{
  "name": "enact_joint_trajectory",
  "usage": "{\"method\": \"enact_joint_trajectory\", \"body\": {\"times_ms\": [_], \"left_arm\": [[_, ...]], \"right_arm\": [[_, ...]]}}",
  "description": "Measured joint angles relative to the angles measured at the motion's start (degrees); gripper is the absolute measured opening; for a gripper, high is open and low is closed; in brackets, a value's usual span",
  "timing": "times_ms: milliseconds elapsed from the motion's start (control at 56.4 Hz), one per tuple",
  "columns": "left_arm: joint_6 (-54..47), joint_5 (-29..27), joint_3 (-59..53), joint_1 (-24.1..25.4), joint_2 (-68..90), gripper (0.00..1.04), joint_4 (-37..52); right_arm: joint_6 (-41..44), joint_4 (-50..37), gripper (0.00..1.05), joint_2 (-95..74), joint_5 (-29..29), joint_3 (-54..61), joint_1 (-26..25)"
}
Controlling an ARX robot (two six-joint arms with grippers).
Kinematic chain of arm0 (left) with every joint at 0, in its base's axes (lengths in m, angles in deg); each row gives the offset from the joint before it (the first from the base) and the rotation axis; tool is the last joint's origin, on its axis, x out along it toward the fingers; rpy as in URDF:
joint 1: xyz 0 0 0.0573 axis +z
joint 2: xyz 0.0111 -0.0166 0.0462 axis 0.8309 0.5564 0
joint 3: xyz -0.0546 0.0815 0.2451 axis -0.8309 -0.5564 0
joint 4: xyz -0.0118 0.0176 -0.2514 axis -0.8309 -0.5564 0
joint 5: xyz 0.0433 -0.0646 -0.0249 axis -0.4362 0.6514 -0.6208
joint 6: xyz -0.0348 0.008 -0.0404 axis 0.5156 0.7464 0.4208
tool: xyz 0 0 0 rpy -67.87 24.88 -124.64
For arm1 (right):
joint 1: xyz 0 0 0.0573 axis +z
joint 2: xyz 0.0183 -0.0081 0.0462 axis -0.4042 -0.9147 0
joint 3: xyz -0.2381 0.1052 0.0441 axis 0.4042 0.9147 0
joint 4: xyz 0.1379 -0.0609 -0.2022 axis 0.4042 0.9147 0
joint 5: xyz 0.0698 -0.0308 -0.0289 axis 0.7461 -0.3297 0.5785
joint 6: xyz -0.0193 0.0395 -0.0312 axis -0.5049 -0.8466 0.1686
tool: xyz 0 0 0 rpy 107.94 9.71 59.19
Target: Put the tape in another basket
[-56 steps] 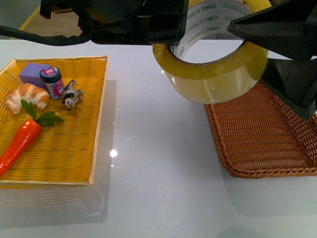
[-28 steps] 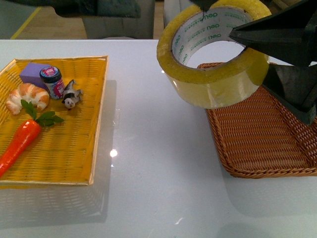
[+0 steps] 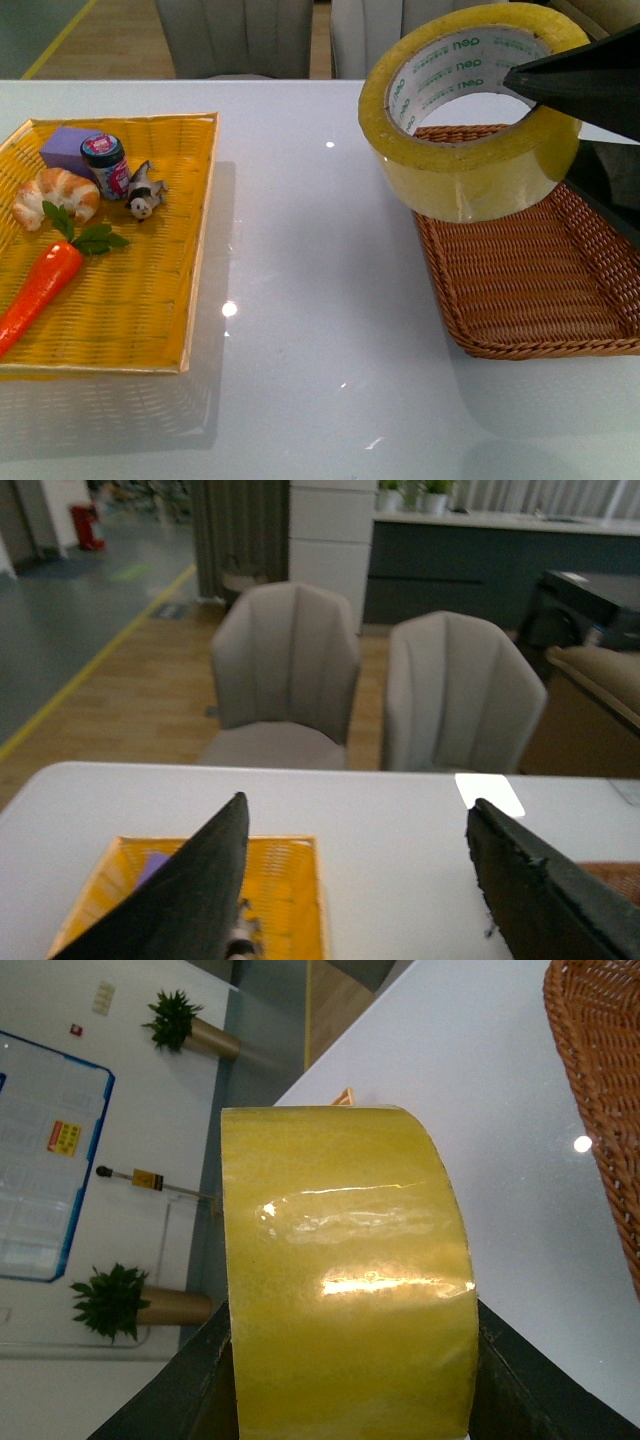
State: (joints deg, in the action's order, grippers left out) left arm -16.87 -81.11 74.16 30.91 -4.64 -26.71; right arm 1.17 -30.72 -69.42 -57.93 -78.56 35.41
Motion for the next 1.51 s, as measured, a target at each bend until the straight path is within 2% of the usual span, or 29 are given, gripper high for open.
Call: {"method": "enact_joint_trajectory", "body": {"times_ms": [53,124,213,302,638,798,851,940,1135,1277,1508], "left_arm": [[-1.8,1.7,-5.8,3.0,-3.6,0.49,2.4],[-2.6,3.9,-9.6,4.8,-5.9,0.38,3.0],[-3.1,7.3,-15.1,8.4,-10.4,0.17,3.5],[-3.3,9.5,-18.2,10.6,-13.6,0.01,3.6],[-3.6,15.5,-25.9,16.9,-23.5,0.02,1.6],[-3.6,17.8,-28.3,19.2,-28.8,0.02,-1.1],[-3.6,22.4,-29.2,22.5,-30.9,0.02,-2.5],[-3.6,22.9,-30.1,24.9,-33.4,0.02,-4.2],[-3.7,23.6,-31.3,25.0,-38.6,0.02,-7.9],[-3.7,23.6,-33.0,25.0,-40.4,0.02,-7.3],[-3.7,23.6,-33.0,25.0,-46.1,0.02,-12.7]], "right_arm": [[0.1,0.0,0.48,0.0,0.2,0.3,-1.7],[0.2,0.0,0.48,0.0,0.8,0.3,-3.6],[0.6,-0.9,0.48,-1.0,3.0,0.3,-6.9],[0.6,-2.8,0.48,-4.2,3.6,-0.3,-10.4],[0.1,-5.5,0.47,-21.4,5.1,-11.1,-18.5],[-0.5,-5.3,0.47,-31.6,5.4,-18.5,-19.6],[-0.5,-4.7,0.47,-36.3,5.7,-22.0,-19.6],[-0.5,-4.0,0.47,-40.7,6.1,-25.2,-19.5],[-1.2,-3.9,0.47,-48.9,6.1,-30.8,-19.5],[-1.9,-3.6,0.47,-52.9,6.1,-33.8,-19.5],[-3.3,-3.4,0.47,-56.8,6.1,-37.4,-19.2]]}}
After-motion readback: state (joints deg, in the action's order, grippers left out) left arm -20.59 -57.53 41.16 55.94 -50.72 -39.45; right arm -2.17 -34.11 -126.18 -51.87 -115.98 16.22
